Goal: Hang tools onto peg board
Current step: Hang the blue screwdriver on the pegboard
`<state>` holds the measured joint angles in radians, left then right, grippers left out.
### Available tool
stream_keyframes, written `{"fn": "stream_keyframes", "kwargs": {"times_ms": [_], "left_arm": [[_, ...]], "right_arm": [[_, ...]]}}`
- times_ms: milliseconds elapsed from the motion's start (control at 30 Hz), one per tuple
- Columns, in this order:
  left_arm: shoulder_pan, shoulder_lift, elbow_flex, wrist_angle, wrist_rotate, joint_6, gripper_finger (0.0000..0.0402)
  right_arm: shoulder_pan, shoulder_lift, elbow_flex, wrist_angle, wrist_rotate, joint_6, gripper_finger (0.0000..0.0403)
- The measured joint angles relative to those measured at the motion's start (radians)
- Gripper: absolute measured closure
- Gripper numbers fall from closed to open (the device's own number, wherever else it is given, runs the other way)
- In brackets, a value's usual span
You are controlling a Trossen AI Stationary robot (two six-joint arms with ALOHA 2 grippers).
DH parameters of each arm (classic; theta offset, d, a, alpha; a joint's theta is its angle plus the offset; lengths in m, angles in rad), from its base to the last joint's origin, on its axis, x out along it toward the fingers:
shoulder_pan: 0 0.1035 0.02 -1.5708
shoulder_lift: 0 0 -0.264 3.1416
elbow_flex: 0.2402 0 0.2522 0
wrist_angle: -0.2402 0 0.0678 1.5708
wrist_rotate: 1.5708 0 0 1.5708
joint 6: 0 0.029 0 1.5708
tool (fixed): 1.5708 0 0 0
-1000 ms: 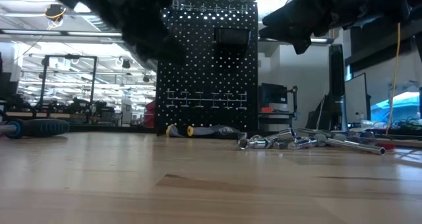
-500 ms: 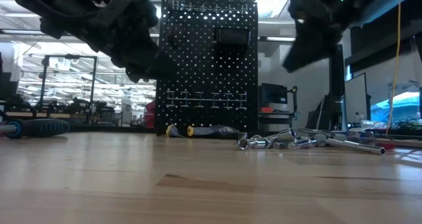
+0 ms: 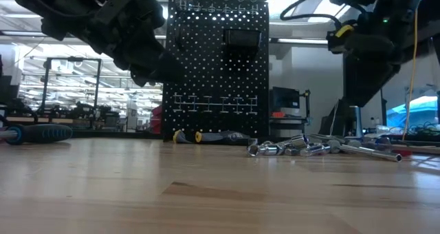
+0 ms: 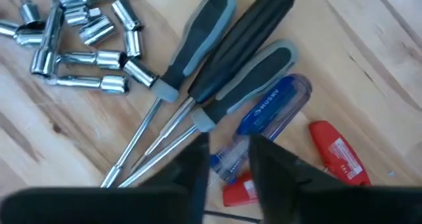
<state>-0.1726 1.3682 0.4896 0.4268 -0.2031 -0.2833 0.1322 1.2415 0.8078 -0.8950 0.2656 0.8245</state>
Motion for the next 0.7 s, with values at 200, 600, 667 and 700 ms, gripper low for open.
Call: {"fn": "stream_keyframes", "kwargs": {"times_ms": [200,600,667,700], "left_arm": [[0.000,0.000,0.000,-0.009,0.000,-0.009,0.0234],[-0.004,0.000,0.000,-0.028,0.000,-0.009,0.0234],[-0.004,0.000,0.000,-0.027,0.000,-0.008,0.0234],[-0.004,0.000,0.000,-0.027,0.000,-0.006,0.0234]], "right_arm": [[-0.002,0.000,0.000,-0.026,-0.006,0.078,0.0385],[-0.002,0.000,-0.109,-0.024,0.001,0.185,0.0168],[-0.002,0.000,-0.144,0.039,0.002,0.185,0.0153],[-0.006,0.000,-0.160,0.073,0.001,0.185,0.0149]]}}
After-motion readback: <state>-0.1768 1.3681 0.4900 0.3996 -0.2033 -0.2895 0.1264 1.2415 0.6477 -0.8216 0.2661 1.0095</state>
